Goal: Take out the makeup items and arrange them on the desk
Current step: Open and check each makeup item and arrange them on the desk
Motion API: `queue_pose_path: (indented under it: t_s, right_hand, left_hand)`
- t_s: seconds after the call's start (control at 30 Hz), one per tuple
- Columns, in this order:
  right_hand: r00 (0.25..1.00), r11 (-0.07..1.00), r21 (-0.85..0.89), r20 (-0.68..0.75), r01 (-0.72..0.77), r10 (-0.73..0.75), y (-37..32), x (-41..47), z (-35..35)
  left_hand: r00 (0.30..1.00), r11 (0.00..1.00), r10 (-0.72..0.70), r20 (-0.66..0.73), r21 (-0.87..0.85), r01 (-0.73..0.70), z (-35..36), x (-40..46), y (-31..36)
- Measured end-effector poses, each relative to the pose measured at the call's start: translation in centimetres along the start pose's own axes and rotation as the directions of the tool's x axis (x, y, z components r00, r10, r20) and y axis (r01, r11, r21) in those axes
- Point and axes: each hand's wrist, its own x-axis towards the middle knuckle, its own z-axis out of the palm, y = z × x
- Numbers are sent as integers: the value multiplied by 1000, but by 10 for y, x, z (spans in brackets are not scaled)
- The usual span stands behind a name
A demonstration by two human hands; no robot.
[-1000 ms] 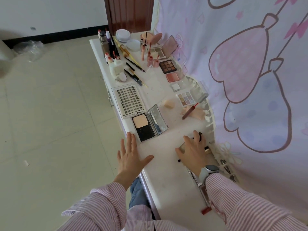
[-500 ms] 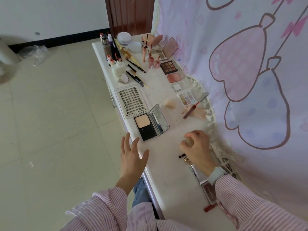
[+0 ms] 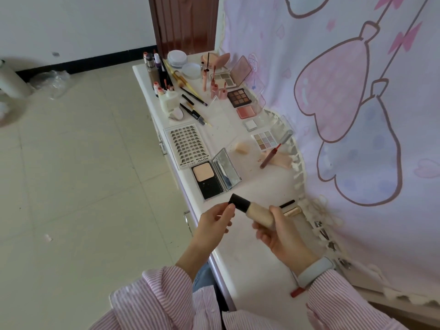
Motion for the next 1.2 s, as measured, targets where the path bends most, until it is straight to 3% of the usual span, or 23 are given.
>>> queue_pose_path:
  t_s: [0.1,0.17,0.23,0.3,0.37,0.5,0.6,0.67,0.77,0.9,0.97,1.07,1.13,1.2]
  right_hand:
    - [993,991,-115,83,-70,80,0,1,0]
    - [970,975,-146,154,-167,190,-3,2,-2]
    - [938,955,-172,210,-241,275,-4,3,-5]
    - [918,954,-164,269,-253,290,-3,5,-7]
    - [924,973,-158,320,-167,211,-1,7,-8]
    - [901,951,-254,430,176,-52,-1,6,-9]
    - [865,949,-233,497,211,-71,-2,5,-10]
    - [867,958,-190,488,216,-99,-2,4,-9]
    - [873,942,-192,460,274,-160,0,3,-4]
    - [876,907,-243,431,345,-217,3,-3,5]
    - [887,896,-259,392,361,-244,2,-7,10]
    - [860,734,-449,269,510,-433,-14,-13,17]
    - [797,583,-555,306,594,-520,-31,-22,20]
    - [776,472,-633,375,614,-507,-42,-28,26]
  left_hand:
    - [999,977,-17,49,-211,27,-2,-1,4]
    - [996,967,45,76,-254,-25,-9,-1,6]
    - [976,979,176,131,-123,-160,-15,-2,9]
    - [938,935,301,170,141,-326,-18,-1,10]
    - [923,872,356,146,302,-384,-19,2,9]
    - [967,914,253,-15,332,-233,-17,7,10]
    - [981,969,193,-23,162,-187,-23,7,18]
    - [983,985,165,83,44,-169,-26,7,21]
    - [966,962,196,169,159,-222,-22,6,18]
    - [965,974,219,144,33,-226,-13,3,20]
    - [963,961,255,89,90,-263,-11,3,18]
    - [936,882,351,-5,338,-329,-11,3,15]
    - [899,803,438,33,435,-407,-12,2,14]
    - [869,740,484,101,483,-468,-13,1,15]
